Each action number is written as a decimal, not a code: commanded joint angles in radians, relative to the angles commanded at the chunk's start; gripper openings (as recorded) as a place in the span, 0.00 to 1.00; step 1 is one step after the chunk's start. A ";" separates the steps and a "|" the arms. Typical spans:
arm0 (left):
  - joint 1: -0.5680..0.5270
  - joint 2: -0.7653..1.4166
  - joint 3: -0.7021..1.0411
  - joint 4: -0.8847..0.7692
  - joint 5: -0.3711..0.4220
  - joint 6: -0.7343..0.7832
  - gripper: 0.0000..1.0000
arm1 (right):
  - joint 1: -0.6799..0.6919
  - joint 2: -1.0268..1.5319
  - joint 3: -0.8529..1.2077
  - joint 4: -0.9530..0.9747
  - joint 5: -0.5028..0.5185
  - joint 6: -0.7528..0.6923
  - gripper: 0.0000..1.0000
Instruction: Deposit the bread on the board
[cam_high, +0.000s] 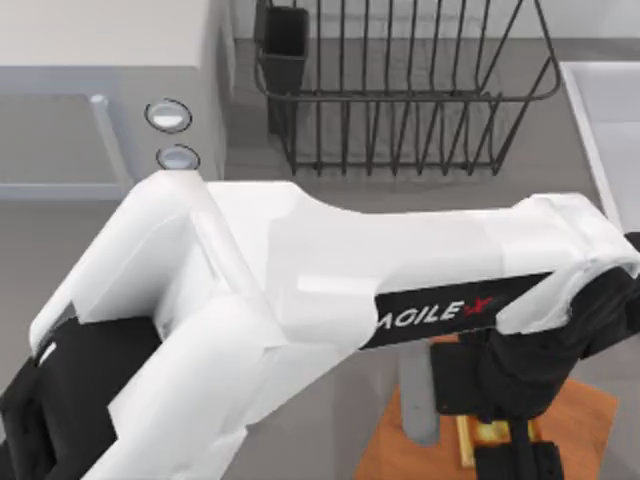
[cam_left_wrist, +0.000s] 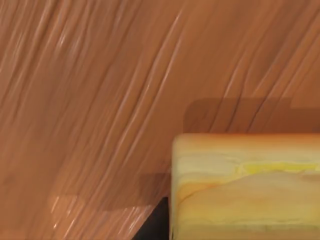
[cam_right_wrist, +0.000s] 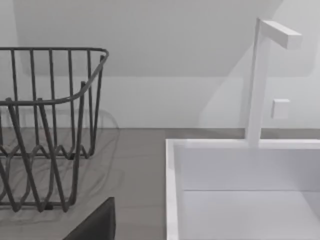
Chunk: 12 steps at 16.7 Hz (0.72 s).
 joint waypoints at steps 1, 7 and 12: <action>0.000 0.000 0.000 0.000 0.000 0.000 0.38 | 0.000 0.000 0.000 0.000 0.000 0.000 1.00; 0.000 0.000 0.000 0.000 0.000 0.000 0.83 | 0.000 0.000 0.000 0.000 0.000 0.000 1.00; 0.000 0.000 0.000 0.000 0.000 0.000 1.00 | 0.000 0.000 0.000 0.000 0.000 0.000 1.00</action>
